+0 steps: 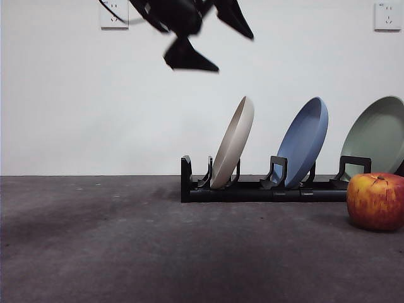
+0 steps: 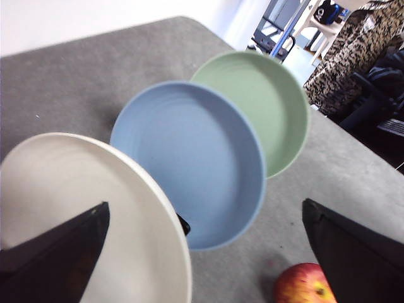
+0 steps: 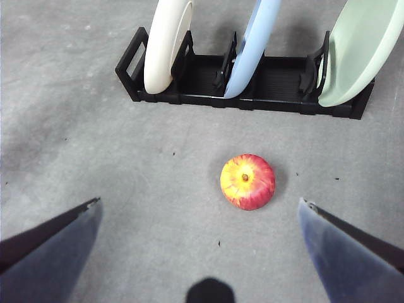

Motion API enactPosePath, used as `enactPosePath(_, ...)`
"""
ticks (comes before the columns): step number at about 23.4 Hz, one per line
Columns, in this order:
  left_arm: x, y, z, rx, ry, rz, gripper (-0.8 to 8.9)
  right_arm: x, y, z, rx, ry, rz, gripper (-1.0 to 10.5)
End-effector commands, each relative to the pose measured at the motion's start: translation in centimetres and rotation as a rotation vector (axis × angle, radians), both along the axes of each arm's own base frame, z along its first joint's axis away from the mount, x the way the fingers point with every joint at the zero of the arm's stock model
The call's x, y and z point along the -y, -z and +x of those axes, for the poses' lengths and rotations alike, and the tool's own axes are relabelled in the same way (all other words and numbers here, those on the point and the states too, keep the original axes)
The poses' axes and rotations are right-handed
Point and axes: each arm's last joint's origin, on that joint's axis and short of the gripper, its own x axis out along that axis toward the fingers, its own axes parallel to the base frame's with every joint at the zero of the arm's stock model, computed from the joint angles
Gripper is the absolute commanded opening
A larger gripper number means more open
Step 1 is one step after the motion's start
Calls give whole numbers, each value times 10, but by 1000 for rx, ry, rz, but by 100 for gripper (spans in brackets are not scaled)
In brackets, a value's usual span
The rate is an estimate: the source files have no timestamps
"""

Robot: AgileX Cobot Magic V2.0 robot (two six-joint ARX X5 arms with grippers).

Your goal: Take the yellow plate from the plate rack,put the plate on the table,take the apple from the table,put the apple in the plate

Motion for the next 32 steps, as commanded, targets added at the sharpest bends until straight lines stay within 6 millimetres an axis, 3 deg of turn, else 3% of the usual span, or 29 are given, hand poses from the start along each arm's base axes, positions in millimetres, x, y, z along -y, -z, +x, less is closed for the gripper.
enactPosePath(1,12,22,11,2,-4,21,597,0,-1,0,3,1,4,567)
enactPosePath(6,22,54,21,-42,-28,69,597,0,-1,1,-3,1,4,567)
enactPosePath(15,39,62,15,-19,-39,113,590,0,2,9,-39,1,2,567)
enactPosePath(17,40,62,14,-23,-34,117,507,0,2,11,-46,1,2,567)
enactPosePath(21,39,66,12,-52,-22,157,485,0,2,11,-46,1,2,567)
enactPosePath(27,38,68,11,-63,-11,163,205,0,2,11,-46,1,2,566)
enactPosePath(32,39,68,10,-68,11,152,146,0,2,11,-46,1,2,566)
